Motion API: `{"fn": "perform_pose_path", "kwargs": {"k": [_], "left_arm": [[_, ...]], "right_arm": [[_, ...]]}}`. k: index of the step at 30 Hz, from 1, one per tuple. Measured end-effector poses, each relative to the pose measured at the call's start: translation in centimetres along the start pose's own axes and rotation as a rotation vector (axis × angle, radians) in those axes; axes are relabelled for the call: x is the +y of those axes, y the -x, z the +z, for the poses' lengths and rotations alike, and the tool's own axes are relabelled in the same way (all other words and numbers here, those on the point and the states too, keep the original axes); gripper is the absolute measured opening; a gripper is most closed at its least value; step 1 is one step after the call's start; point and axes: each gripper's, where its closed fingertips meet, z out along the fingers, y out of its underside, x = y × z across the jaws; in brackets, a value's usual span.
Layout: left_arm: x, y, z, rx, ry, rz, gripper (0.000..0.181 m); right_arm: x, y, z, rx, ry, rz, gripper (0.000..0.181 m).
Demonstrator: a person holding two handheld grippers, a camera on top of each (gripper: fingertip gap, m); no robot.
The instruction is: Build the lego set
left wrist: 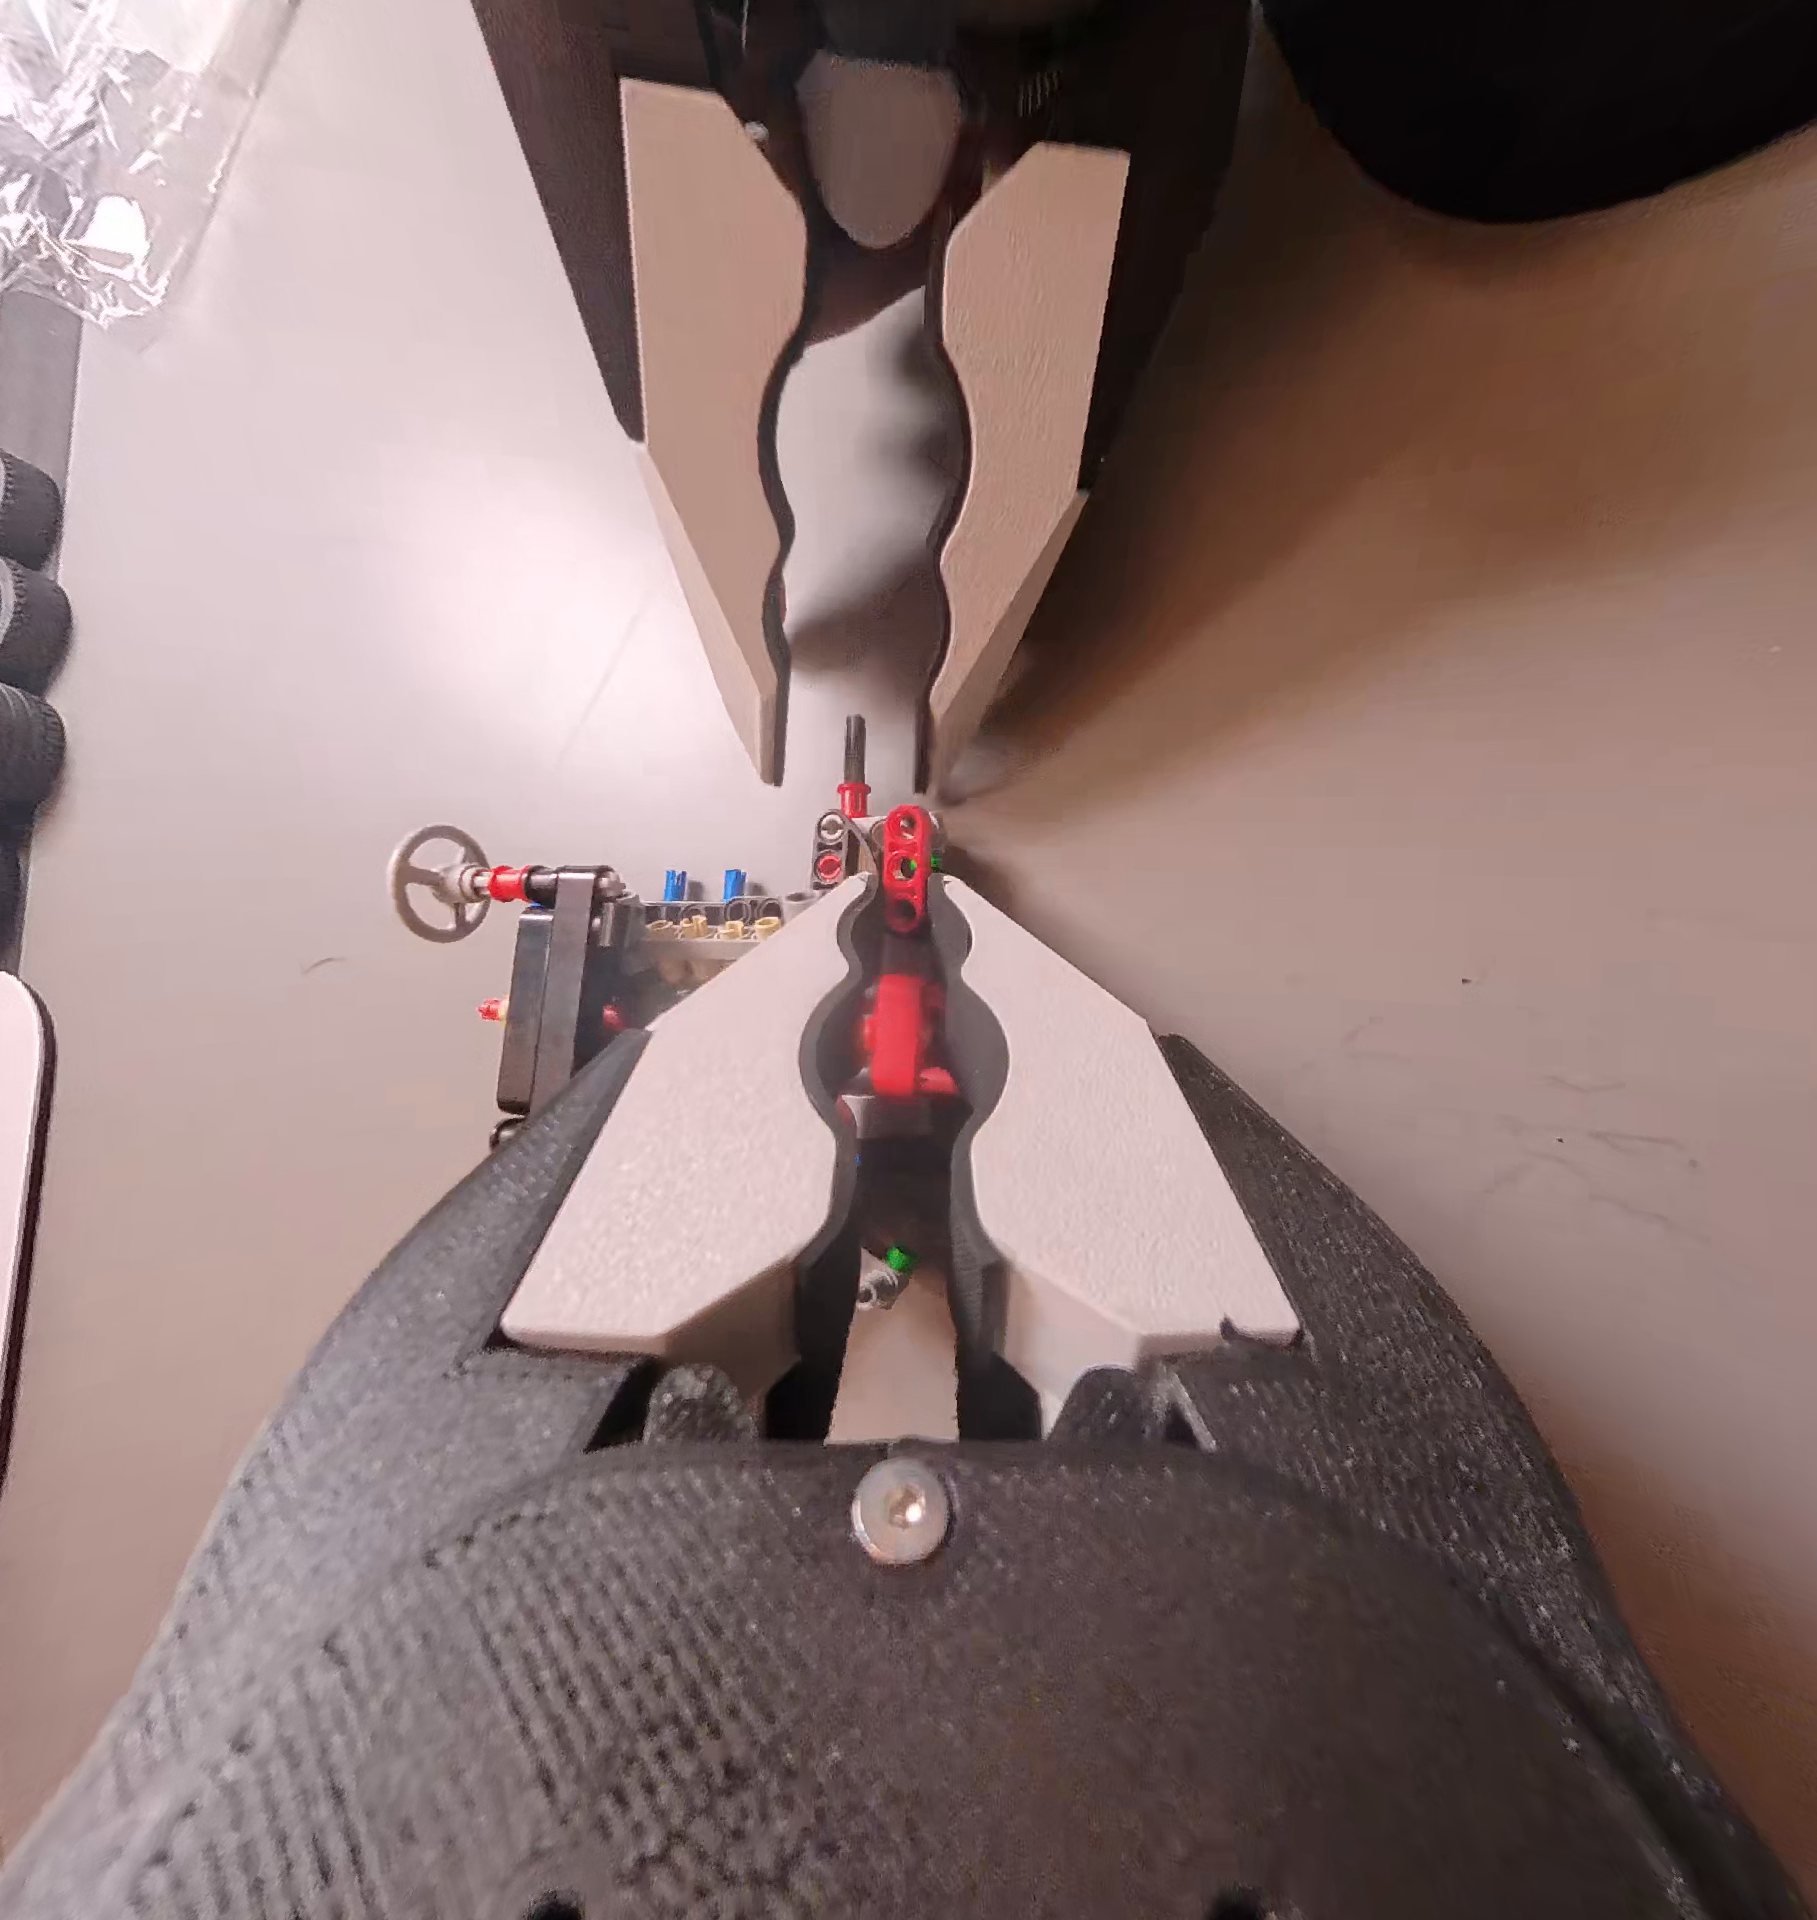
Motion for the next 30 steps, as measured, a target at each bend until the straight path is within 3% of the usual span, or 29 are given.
{"fn": "perform_pose_path", "kwargs": {"k": [3,9,14,23,30], "left_arm": [[0.0,-0.3,-0.3,0.025,-0.013,-0.016,0.007],[-0.1,-1.7,-2.3,0.111,-0.095,-0.069,0.006],[-0.7,-3.5,-4.8,0.194,-0.214,-0.140,0.006],[-0.5,-5.7,-7.9,0.259,-0.352,-0.229,0.006],[0.0,-5.9,-8.4,0.261,-0.403,-0.315,0.006]], "right_arm": [[-0.9,0.3,0.7,0.012,-0.032,-0.053,0.006],[-3.1,1.6,-0.5,-0.074,-0.106,-0.024,0.005],[-6.1,3.7,-1.7,-0.233,-0.152,0.040,0.005],[-8.7,5.4,-0.8,-0.354,-0.036,0.030,0.005],[-10.1,5.0,-1.1,-0.372,0.063,-0.029,0.005]]}}
